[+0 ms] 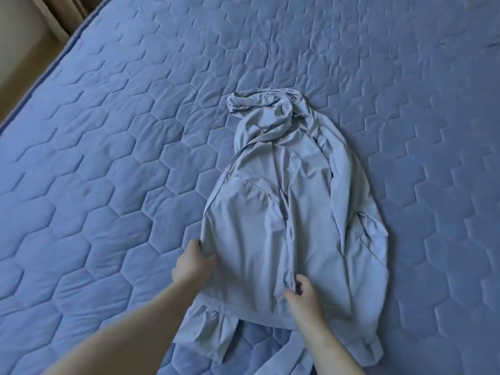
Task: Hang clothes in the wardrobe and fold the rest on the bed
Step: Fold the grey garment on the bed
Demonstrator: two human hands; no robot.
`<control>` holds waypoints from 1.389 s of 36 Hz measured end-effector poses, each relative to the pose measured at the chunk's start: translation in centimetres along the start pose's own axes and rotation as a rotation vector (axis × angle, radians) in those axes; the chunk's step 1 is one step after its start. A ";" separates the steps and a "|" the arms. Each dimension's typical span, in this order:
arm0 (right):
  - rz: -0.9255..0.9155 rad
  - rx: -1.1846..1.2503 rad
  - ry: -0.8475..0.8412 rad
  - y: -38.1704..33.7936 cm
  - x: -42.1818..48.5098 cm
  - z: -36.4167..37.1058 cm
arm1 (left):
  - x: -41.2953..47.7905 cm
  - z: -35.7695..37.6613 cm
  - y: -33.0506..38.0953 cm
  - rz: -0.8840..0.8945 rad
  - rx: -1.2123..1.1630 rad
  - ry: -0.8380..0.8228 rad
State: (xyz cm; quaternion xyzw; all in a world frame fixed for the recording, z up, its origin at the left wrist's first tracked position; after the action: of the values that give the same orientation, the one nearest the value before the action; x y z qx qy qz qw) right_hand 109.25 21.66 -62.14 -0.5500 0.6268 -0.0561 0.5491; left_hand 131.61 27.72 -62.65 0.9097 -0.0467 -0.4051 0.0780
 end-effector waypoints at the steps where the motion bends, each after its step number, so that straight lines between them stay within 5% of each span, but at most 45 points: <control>1: -0.008 0.000 0.023 0.0 -0.2 0.1 | 0.0 -0.2 0.1 0.027 -0.033 0.015; 5: 0.011 -0.037 0.066 -0.8 -1.0 0.4 | -0.5 -2.3 -0.1 0.096 -0.180 0.026; 16: -0.048 -0.107 -0.008 -5.9 -3.9 1.9 | 0.9 -12.7 -8.3 -0.194 -0.237 0.272; 23: -0.015 0.043 0.035 -5.3 -4.5 3.1 | -3.8 -11.6 -3.7 0.040 -0.381 0.306; 25: -0.003 0.098 0.105 -4.8 -4.5 2.7 | -6.6 -9.2 -0.6 0.247 -0.411 0.120; 27: 0.031 0.197 0.201 -4.1 -4.0 1.7 | -9.9 -5.6 2.1 0.487 -0.220 -0.309; 30: 0.097 0.403 0.316 -3.1 -3.3 -0.3 | -12.3 -0.3 3.1 0.499 0.204 -0.732; 32: 0.129 0.290 0.364 -2.4 -4.0 -1.5 | -11.5 0.6 3.3 0.412 0.233 -0.653; 34: 0.153 0.208 0.581 -1.3 -4.4 -3.2 | -9.9 0.1 3.3 0.372 0.209 -0.404; 36: 0.180 0.087 0.623 -1.2 -4.5 -3.8 | -8.1 -0.4 2.8 0.313 0.197 -0.183; 41: -0.072 -0.108 0.460 -2.7 -3.2 -2.9 | -5.5 -0.6 1.0 0.092 0.219 0.012; 45: -0.160 -0.126 0.132 -2.9 -1.5 0.5 | -3.2 1.4 -0.3 -0.075 0.173 -0.078; 50: -0.291 -0.423 -0.161 -2.3 -0.8 3.8 | -2.0 3.3 0.4 0.058 0.194 -0.228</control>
State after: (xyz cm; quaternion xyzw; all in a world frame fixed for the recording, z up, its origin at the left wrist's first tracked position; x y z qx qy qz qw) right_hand 113.36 23.35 -61.57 -0.7395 0.4931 0.0418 0.4562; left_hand 127.86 27.30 -63.29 0.8594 -0.1202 -0.4969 -0.0043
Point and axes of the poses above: each hand's wrist, its own x-axis towards the middle knuckle, its own z-axis out of the palm, y = z × x, the point moved 3 cm from there along x, towards the middle knuckle, and after that the axes turned 14 degrees about -z, right-handed, at the moved point
